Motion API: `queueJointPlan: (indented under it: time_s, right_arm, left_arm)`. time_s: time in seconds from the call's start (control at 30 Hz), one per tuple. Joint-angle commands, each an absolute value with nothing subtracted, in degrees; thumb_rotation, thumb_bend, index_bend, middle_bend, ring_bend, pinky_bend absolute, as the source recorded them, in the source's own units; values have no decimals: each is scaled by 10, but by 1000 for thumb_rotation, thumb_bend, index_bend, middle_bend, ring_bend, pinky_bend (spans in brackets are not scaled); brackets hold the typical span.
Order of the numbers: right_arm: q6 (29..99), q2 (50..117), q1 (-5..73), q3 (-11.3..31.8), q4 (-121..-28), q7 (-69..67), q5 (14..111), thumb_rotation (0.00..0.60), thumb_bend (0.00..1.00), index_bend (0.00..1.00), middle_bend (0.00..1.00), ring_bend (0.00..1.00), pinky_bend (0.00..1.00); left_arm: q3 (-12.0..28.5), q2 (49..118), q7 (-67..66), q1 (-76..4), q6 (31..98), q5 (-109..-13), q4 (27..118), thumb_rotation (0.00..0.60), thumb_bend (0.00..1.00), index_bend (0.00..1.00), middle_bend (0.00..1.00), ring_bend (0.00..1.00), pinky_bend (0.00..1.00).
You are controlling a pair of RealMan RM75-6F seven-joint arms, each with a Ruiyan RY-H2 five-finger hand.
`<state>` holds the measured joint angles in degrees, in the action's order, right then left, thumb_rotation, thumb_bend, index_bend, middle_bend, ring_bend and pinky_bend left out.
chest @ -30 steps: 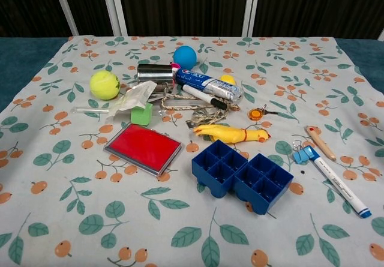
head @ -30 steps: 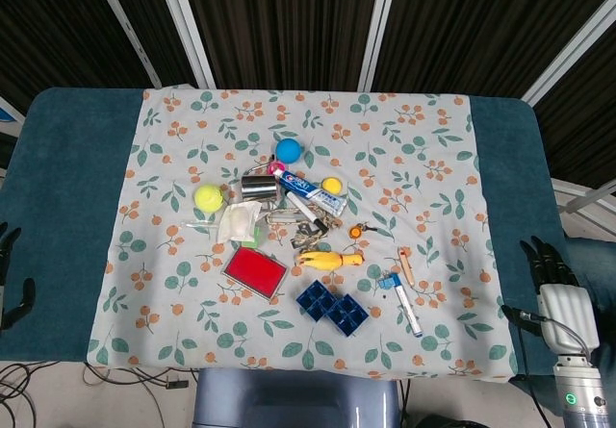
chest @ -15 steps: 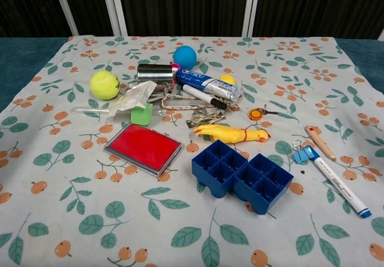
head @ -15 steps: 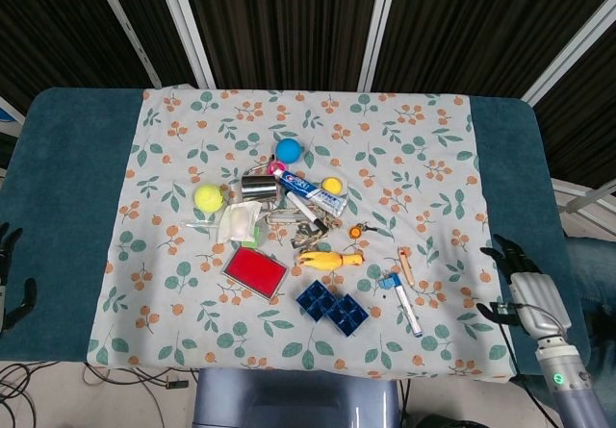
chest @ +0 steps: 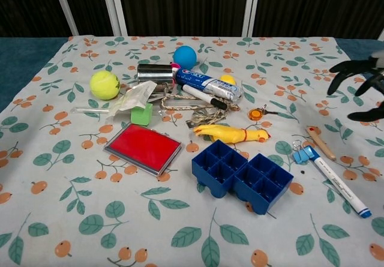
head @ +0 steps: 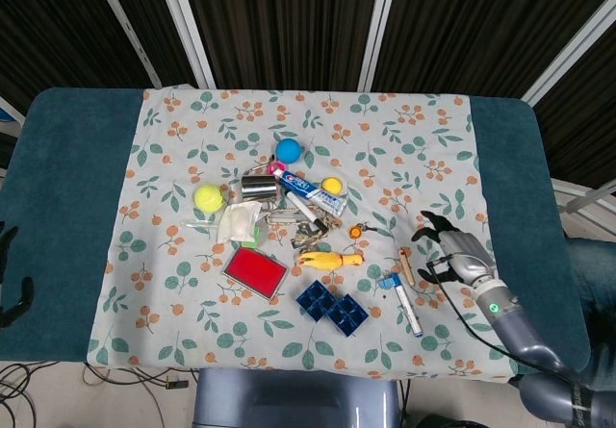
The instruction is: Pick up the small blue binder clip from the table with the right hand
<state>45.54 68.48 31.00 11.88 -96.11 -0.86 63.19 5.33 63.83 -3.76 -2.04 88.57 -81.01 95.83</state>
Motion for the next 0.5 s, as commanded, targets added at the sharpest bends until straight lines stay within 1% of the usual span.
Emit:
queueJointPlan:
  time_s: [0.03, 0.2, 0.5]
  right_arm:
    - [426, 721, 352, 127, -956, 44, 567, 600, 363, 355, 0, 0, 212]
    - [421, 757, 386, 112, -943, 93, 504, 600, 363, 381, 0, 0, 212]
    - [453, 794, 403, 88, -939, 138, 479, 600, 362, 437, 0, 0, 212]
  left_arm:
    - [54, 637, -34, -20, 885, -809, 959, 600, 496, 0, 0, 61, 32]
    - [56, 634, -28, -20, 884, -806, 960, 600, 497, 0, 0, 61, 31]
    - [57, 633, -26, -22, 881, -802, 960, 600, 497, 0, 0, 61, 31]
